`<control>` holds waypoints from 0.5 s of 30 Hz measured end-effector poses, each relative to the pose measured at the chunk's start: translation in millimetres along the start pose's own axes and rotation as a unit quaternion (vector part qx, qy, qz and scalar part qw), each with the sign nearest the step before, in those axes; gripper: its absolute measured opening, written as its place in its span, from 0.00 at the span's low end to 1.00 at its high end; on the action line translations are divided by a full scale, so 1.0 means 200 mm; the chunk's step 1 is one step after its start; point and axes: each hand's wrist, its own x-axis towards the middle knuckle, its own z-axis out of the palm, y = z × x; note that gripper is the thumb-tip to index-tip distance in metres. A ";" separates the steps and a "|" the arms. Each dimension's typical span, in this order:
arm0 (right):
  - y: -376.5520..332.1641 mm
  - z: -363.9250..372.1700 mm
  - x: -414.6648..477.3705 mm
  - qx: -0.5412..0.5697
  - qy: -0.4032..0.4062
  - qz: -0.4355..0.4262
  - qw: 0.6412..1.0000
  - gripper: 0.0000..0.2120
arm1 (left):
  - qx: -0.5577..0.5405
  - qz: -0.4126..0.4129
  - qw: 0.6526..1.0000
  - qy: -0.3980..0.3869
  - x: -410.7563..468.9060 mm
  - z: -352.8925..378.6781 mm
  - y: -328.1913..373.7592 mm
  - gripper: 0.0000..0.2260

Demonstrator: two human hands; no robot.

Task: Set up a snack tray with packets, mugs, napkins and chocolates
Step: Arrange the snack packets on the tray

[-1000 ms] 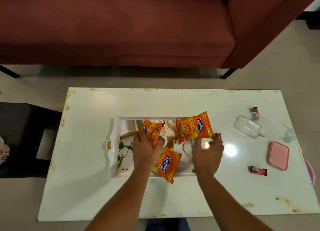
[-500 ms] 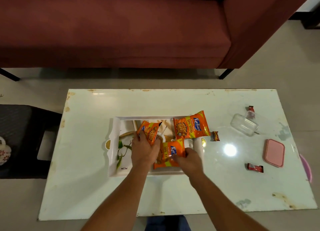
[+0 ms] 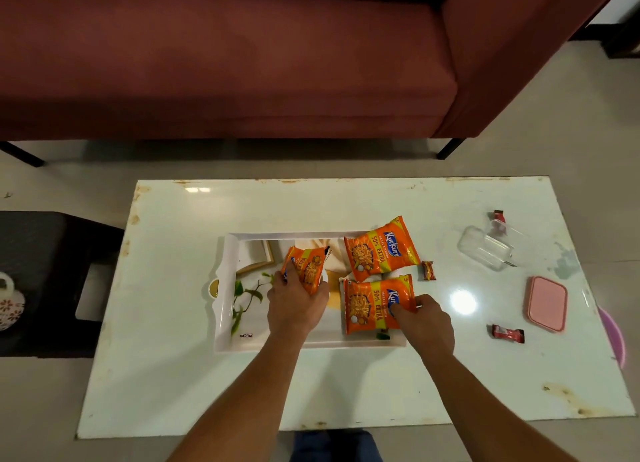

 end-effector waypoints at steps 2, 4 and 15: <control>0.02 0.00 0.00 -0.015 0.009 0.001 1.000 0.26 | 0.004 -0.007 1.000 -0.002 0.00 0.00 0.00 0.39; 0.02 -0.02 0.00 -0.026 0.014 0.004 1.000 0.26 | 0.008 -0.012 1.000 -0.006 0.00 0.02 0.01 0.40; -0.01 -0.06 0.06 0.004 0.065 -0.075 0.995 0.37 | 0.031 -0.031 0.999 0.005 -0.05 0.11 0.08 0.46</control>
